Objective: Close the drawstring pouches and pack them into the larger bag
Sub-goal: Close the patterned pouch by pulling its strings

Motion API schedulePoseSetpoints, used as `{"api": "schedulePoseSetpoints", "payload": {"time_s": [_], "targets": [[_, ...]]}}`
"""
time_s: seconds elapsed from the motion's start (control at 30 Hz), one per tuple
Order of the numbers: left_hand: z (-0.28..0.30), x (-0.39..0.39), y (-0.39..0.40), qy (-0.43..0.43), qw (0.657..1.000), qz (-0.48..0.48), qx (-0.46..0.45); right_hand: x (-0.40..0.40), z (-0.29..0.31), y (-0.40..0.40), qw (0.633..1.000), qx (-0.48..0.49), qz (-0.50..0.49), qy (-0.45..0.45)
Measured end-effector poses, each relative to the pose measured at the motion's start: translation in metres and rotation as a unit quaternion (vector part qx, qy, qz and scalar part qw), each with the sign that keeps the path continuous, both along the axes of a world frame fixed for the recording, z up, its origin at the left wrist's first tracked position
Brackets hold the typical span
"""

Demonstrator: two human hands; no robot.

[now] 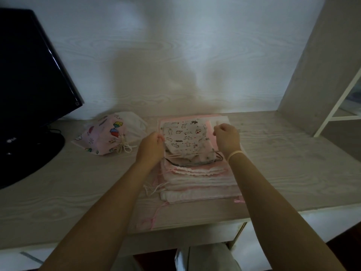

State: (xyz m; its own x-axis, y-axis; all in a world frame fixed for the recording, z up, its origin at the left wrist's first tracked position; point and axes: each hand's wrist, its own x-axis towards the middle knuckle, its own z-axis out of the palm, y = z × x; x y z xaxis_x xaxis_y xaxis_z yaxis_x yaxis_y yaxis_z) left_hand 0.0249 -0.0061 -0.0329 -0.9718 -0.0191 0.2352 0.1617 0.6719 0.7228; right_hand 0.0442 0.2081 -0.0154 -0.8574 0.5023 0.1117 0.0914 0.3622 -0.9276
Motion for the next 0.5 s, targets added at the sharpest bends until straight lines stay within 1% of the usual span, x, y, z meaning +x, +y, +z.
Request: {"api": "schedulePoseSetpoints", "payload": {"time_s": [0.1,0.17,0.23,0.3,0.37,0.4,0.47,0.5], "targets": [[-0.004,0.003,-0.003,0.032,0.998,0.009,-0.046,0.001,-0.007,-0.003,0.996,0.084,0.0,-0.008],[-0.001,0.004,-0.001,0.05,0.998,0.018,-0.021,0.003,-0.007,-0.006,0.993,0.116,0.01,-0.007],[0.006,0.003,0.0,0.042,0.998,0.018,0.043,0.008,0.0,-0.008,0.993,0.103,0.06,-0.011],[0.016,0.001,0.003,0.005,0.988,0.006,0.152,0.014,0.009,-0.011,0.988,0.064,0.139,-0.006],[0.03,0.003,0.009,-0.044,0.96,-0.036,0.275,0.02,0.017,-0.021,0.978,0.005,0.208,-0.004],[0.036,0.005,0.012,-0.062,0.943,-0.067,0.319,0.023,0.019,-0.027,0.971,-0.022,0.239,-0.011],[0.048,0.008,0.02,-0.074,0.911,-0.129,0.385,0.026,0.021,-0.038,0.953,-0.035,0.296,-0.045],[0.052,0.011,0.025,-0.073,0.897,-0.157,0.406,0.026,0.021,-0.043,0.943,-0.025,0.326,-0.062]]}}
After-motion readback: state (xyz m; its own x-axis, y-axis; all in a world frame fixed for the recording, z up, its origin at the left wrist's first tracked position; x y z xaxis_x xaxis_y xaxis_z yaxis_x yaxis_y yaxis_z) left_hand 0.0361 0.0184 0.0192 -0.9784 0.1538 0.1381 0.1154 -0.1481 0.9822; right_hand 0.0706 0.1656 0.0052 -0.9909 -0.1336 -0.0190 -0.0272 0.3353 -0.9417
